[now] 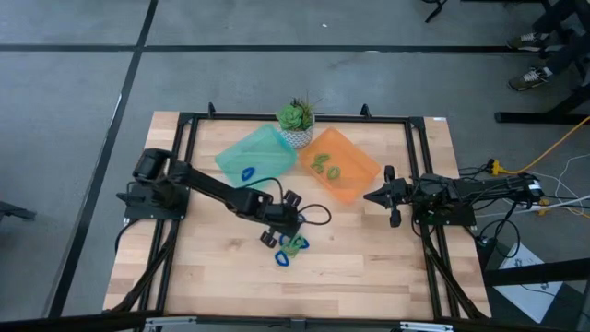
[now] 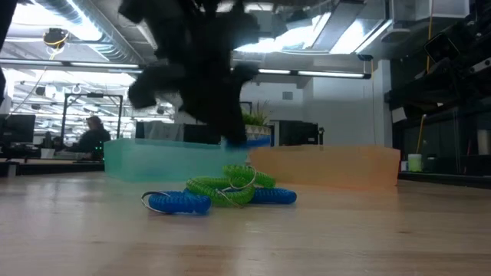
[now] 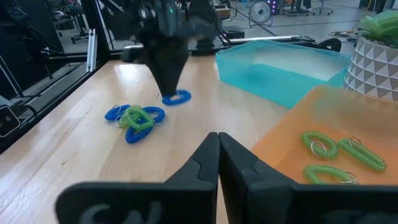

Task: Sort spring keychains
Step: Put the blue spring keychain into the green bin

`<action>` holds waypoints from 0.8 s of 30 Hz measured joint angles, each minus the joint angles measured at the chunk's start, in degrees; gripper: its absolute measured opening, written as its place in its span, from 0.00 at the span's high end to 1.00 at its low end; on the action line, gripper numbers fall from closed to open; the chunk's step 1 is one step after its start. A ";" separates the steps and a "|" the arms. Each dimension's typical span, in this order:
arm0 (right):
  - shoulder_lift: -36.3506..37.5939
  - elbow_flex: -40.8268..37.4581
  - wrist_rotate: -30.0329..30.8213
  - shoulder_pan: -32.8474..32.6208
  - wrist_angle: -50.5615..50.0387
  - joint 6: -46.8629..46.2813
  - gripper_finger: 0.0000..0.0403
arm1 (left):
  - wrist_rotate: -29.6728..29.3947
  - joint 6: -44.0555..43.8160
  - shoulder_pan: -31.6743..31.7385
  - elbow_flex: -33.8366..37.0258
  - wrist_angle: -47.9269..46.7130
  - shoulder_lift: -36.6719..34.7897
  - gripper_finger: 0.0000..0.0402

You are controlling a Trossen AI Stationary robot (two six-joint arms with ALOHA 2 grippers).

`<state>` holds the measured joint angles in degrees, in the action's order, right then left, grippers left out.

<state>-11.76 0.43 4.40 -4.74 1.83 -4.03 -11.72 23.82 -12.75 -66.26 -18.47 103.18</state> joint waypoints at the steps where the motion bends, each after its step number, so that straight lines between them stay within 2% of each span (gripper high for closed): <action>1: -0.01 0.00 0.04 -0.02 0.00 0.00 0.98 | -1.34 -0.97 -0.43 -0.03 0.17 -0.74 0.93; 10: 0.00 0.00 0.02 0.00 0.00 -0.02 0.98 | -14.41 -6.51 -4.54 -0.03 0.11 -7.25 0.94; 24: 0.01 0.00 0.02 0.00 0.00 0.00 0.98 | -26.97 -10.01 -8.35 -0.07 0.47 -14.68 0.94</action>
<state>-11.75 0.43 4.43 -4.73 1.83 -4.03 -38.68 13.81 -21.10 -66.32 -18.00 88.50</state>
